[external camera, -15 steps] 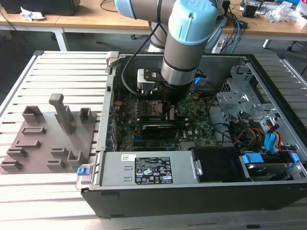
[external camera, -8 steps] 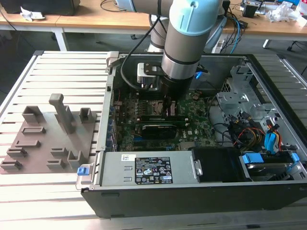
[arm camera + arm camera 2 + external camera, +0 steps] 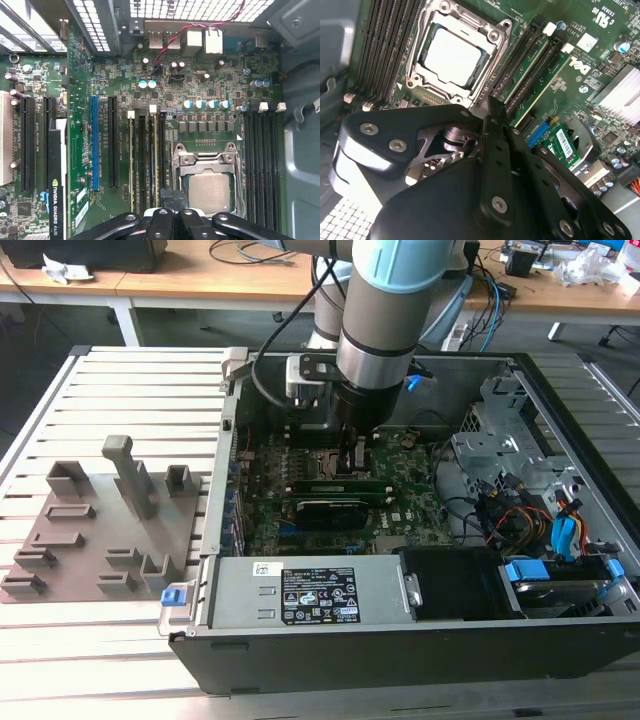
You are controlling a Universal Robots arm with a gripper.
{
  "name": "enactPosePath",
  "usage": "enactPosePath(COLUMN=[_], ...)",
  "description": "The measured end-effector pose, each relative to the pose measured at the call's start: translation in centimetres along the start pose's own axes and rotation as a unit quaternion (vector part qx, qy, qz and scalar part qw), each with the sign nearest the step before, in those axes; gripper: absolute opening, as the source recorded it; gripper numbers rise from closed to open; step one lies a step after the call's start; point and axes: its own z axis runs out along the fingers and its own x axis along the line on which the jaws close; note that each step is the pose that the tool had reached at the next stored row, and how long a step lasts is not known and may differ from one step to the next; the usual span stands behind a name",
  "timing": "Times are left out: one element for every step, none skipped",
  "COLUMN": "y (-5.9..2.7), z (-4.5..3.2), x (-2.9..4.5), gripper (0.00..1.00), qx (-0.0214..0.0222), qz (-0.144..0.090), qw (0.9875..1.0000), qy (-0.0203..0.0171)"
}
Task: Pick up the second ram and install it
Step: 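Insert the second ram into the second slot, then press down the second ram until it locks into place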
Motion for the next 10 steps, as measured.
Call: enactPosePath(y=[0.00,0.00,0.01,0.01,0.01,0.02,0.02,0.02,0.03,-0.06], z=[-0.03,-0.05,-0.09,-0.13,-0.20,-0.26,-0.31,-0.35,-0.42,-0.36], x=[0.00,0.00,-0.01,-0.01,-0.02,-0.02,-0.03,-0.03,-0.04,-0.03], gripper=[0.11,0.11,0.11,0.11,0.11,0.11,0.11,0.11,0.11,0.11], qx=[0.0000,0.0001,0.0001,0.0002,0.0003,0.0003,0.0004,0.0004,0.0005,0.0005], qz=[0.000,0.000,0.000,0.000,0.000,0.000,0.000,0.000,0.000,0.000], qw=[1.0000,1.0000,1.0000,1.0000,1.0000,1.0000,1.0000,1.0000,1.0000,1.0000], qy=[0.0000,-0.0001,0.0000,-0.0001,0.0000,-0.0001,-0.0001,0.0000,0.0000,0.0000])
